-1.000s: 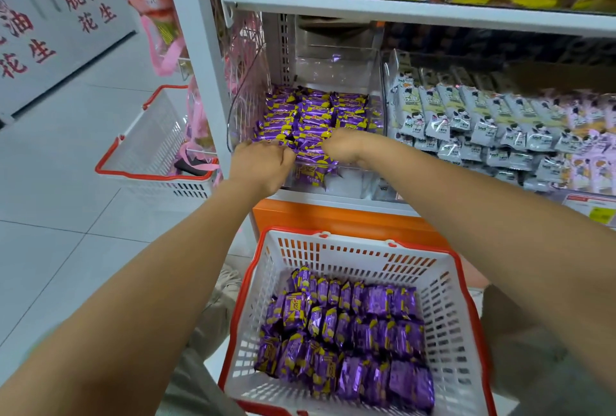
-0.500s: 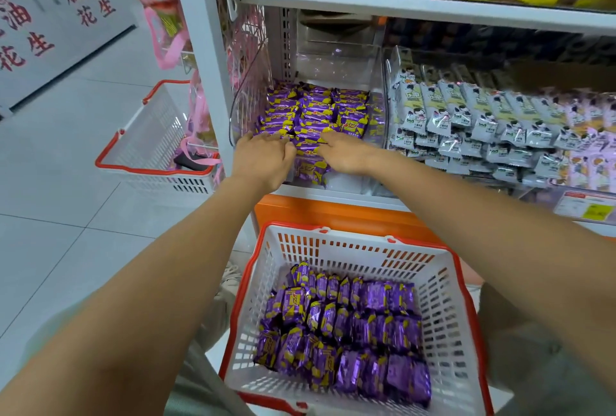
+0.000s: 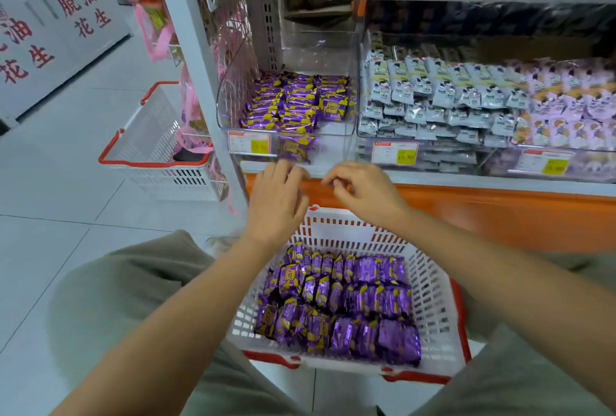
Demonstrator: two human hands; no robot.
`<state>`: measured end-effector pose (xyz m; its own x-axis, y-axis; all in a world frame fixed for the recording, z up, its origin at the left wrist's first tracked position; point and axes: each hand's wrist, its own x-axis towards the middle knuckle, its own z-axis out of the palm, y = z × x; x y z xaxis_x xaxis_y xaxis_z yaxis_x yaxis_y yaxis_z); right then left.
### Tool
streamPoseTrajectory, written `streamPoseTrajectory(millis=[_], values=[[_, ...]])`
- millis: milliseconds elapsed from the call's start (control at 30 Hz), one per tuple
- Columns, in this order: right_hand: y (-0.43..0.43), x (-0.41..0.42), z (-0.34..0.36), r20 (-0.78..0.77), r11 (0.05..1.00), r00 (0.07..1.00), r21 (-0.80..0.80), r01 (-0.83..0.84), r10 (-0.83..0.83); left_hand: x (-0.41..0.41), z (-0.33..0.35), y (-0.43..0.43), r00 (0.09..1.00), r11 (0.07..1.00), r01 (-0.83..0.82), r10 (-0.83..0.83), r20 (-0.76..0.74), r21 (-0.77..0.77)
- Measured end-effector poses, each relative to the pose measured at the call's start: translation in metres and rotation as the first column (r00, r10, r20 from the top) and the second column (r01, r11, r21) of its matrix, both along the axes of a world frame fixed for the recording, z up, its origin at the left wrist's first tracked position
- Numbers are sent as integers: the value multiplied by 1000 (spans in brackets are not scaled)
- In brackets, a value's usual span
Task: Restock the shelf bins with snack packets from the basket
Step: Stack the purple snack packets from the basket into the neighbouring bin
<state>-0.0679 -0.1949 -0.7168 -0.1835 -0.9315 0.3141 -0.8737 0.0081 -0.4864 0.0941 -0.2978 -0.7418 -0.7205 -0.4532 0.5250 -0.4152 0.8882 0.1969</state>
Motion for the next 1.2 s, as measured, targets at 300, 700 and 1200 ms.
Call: streamPoseTrajectory(millis=[300,700,1200], values=[[73,-29,-123,60,663,963,736,135,-263,14,-114,53,571,808,-391,-162,805,441],[64,-45,-229,213,364,516,907,211,-830,-14,-188,54,593,739,-498,-92,800,454],[29,-38,-274,164,295,410,914,279,-897,-3,-212,52,564,782,-464,-101,819,416]])
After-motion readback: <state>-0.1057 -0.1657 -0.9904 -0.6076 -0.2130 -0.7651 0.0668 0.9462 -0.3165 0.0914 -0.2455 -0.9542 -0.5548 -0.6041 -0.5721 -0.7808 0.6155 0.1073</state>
